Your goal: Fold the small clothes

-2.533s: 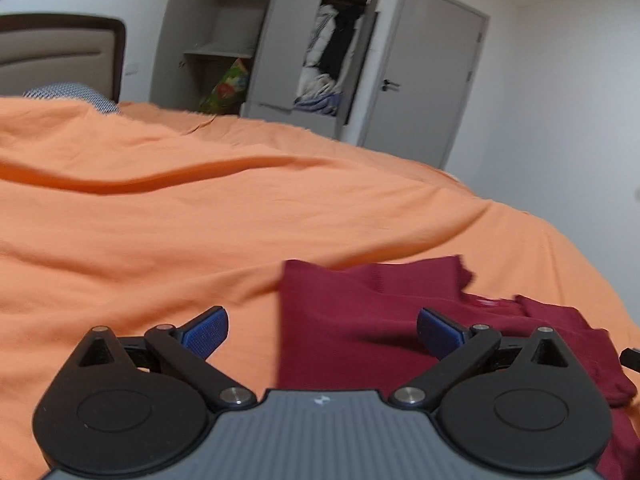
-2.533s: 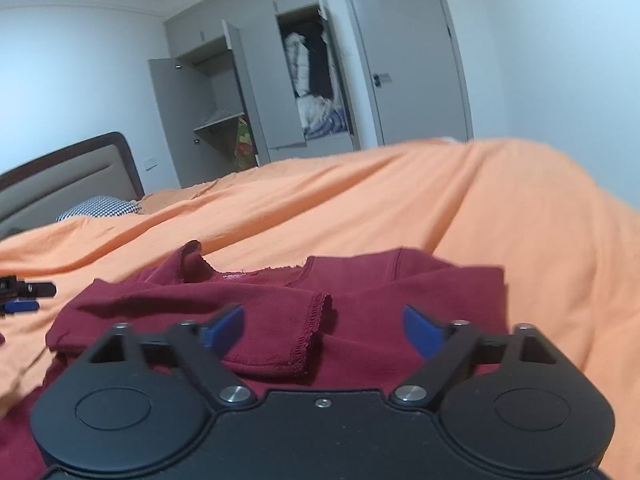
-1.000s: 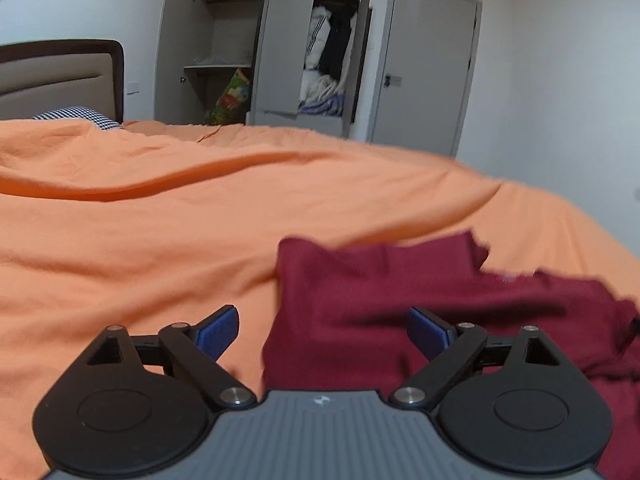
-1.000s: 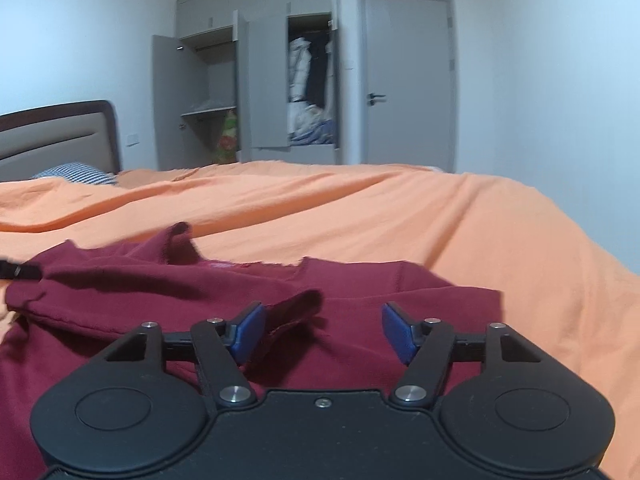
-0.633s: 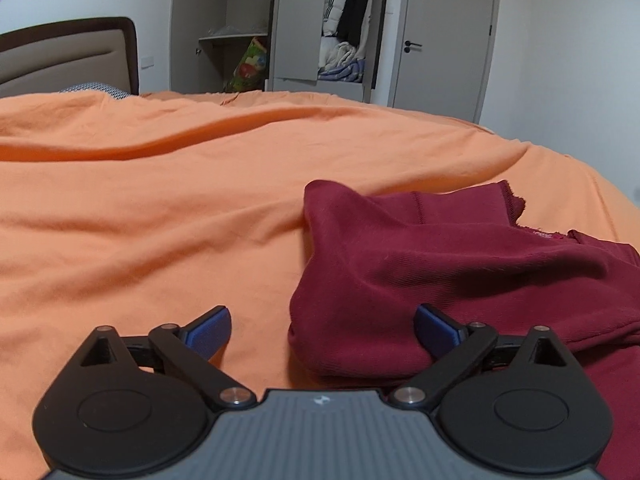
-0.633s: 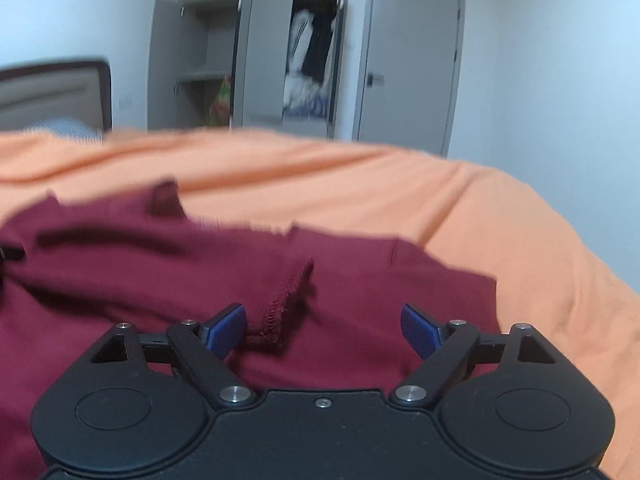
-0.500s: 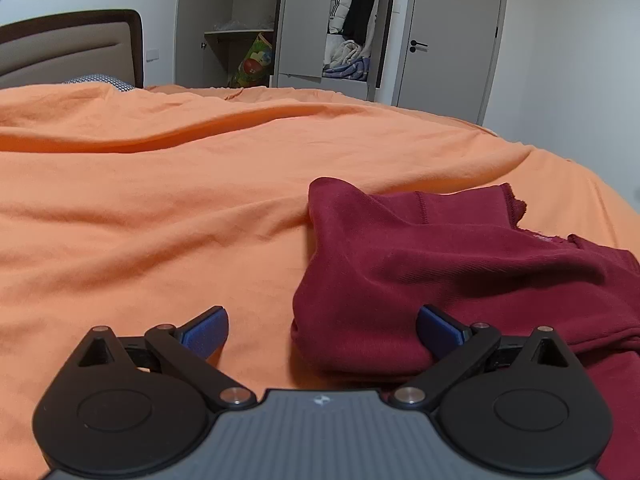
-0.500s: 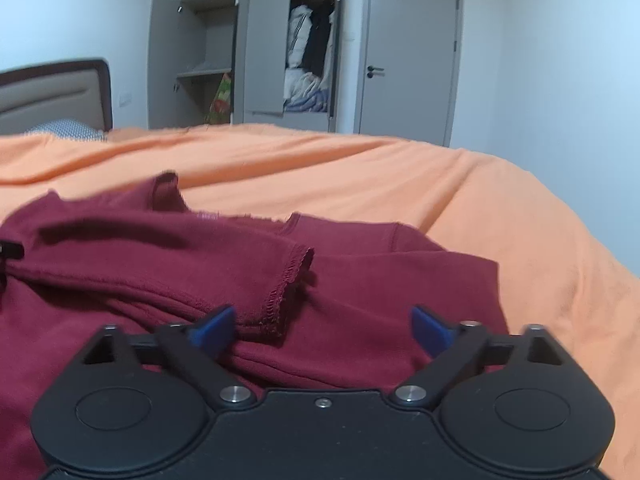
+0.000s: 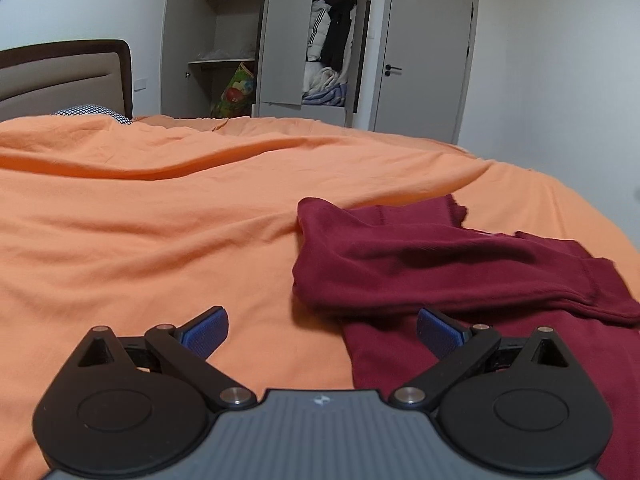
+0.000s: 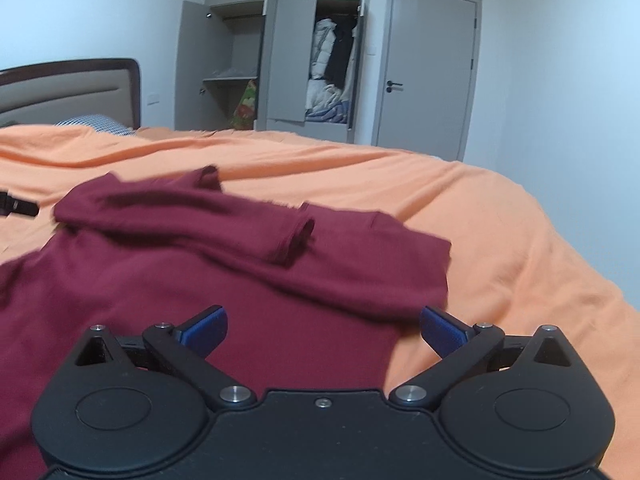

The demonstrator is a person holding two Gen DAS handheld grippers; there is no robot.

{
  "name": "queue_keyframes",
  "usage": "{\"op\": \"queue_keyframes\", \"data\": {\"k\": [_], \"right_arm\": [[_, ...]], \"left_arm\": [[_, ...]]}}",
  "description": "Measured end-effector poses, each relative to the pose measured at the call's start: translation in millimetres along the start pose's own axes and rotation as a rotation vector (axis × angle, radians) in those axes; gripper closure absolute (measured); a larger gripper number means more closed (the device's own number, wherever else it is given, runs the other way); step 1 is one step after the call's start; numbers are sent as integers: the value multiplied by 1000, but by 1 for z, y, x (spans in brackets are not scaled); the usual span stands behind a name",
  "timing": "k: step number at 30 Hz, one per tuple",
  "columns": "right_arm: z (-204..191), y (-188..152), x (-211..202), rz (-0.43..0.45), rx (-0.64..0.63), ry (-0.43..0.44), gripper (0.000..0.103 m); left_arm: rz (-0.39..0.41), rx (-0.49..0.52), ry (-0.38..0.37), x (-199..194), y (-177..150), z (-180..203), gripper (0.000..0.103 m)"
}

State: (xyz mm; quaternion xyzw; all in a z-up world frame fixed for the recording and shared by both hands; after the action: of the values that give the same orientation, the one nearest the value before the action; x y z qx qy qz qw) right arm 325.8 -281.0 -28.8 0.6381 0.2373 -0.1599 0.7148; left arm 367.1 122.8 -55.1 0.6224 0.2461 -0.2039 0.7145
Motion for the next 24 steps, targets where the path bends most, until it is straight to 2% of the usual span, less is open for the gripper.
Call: {"op": "queue_keyframes", "data": {"k": [4,8,15,20,24], "right_arm": [[-9,-24,-32,-16,-43,13,1],[-27,-47,-63,-9,-86,28,1],[-58,-77,-108,19,-119,70,1],[-89,-94,-136,49,-197,116,1],[-115,-109,-160,79,-286,149,1]], "left_arm": [[-10,-49,-42,-29,-22,-6,0],[-26,-35,-40,-53,-46,-9,0],[-10,95,-27,-98,-83,2,0],[-8,203,-32,-122,-109,17,0],[11,252,-62,-144,-130,24,0]]}}
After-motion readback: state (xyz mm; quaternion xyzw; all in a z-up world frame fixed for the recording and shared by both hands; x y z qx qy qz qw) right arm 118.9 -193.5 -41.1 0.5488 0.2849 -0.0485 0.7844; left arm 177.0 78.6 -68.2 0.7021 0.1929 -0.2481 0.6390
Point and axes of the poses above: each gripper's, at about its wrist camera, not at the fingertips, and x roughly the way its jaws point, z to its right, y to its top, the point moved 7 cm from there along x, roughly the way its jaws point, and after that the axes turned 4 degrees about -z, right-handed, at the moved point
